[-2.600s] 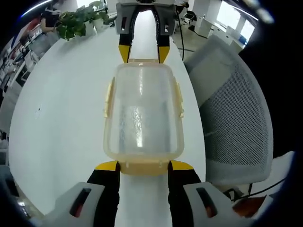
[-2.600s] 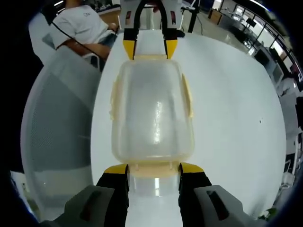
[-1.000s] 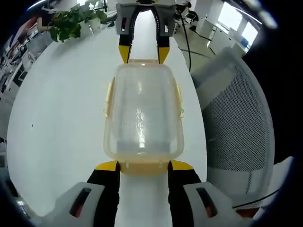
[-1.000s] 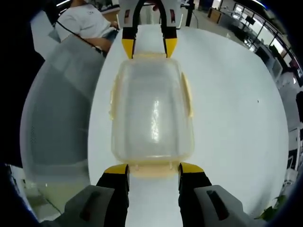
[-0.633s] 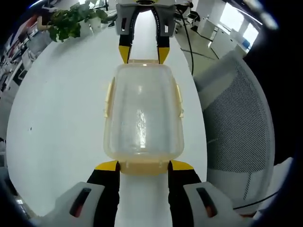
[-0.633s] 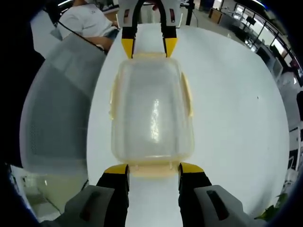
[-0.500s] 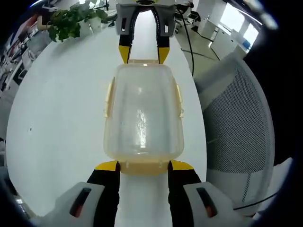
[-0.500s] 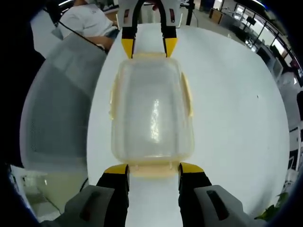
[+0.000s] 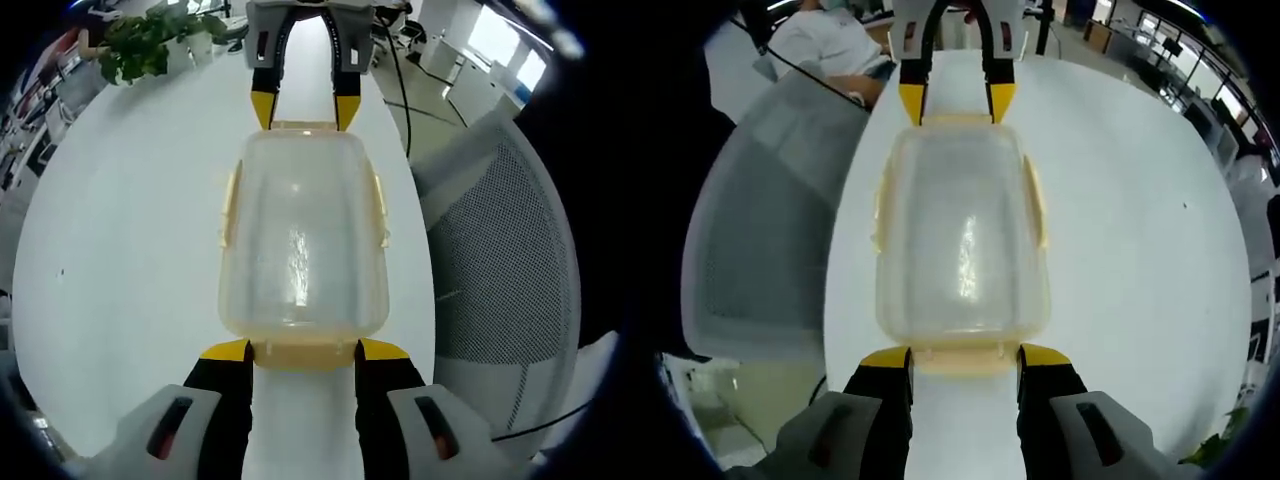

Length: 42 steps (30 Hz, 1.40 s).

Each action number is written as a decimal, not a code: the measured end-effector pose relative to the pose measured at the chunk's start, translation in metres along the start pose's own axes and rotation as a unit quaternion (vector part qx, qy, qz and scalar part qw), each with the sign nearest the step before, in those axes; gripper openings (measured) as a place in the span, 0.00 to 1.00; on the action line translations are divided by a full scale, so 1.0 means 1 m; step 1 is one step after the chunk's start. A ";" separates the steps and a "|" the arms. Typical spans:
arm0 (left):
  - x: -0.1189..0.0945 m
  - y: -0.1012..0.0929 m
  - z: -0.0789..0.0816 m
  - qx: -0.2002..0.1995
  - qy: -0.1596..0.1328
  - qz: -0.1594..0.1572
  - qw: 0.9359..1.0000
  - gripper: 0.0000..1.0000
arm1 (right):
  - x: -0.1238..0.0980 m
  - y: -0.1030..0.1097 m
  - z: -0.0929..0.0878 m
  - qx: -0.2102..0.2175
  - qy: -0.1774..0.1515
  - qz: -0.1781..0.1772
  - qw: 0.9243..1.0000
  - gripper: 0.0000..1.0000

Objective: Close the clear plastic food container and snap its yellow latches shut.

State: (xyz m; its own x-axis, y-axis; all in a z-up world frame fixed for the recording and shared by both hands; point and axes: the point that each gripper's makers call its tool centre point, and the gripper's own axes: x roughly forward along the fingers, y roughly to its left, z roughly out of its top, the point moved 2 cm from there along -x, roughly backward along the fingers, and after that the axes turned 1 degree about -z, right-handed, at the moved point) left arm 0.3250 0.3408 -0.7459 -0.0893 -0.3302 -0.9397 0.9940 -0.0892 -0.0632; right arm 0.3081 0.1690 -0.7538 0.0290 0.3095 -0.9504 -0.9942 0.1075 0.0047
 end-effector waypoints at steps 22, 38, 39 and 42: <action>0.013 0.002 -0.002 -0.001 0.013 -0.005 1.000 0.39 | 0.009 0.002 -0.005 0.003 -0.006 -0.001 1.000 0.39; 0.017 0.001 -0.004 0.007 0.019 0.002 1.000 0.39 | 0.012 0.005 -0.008 0.010 -0.018 -0.016 1.000 0.39; 0.017 0.001 -0.004 0.007 0.020 0.002 1.000 0.39 | 0.012 0.006 -0.008 0.016 -0.021 -0.016 1.000 0.39; 0.018 0.002 -0.004 0.009 0.022 0.004 1.000 0.39 | 0.012 0.007 -0.007 0.010 -0.022 -0.018 1.000 0.39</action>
State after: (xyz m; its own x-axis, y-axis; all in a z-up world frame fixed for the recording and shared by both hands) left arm 0.3254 0.3384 -0.7640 -0.0788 -0.2896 -0.9539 0.9934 -0.1033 -0.0506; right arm 0.3004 0.1666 -0.7679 0.0693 0.3463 -0.9356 -0.9903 0.1375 -0.0225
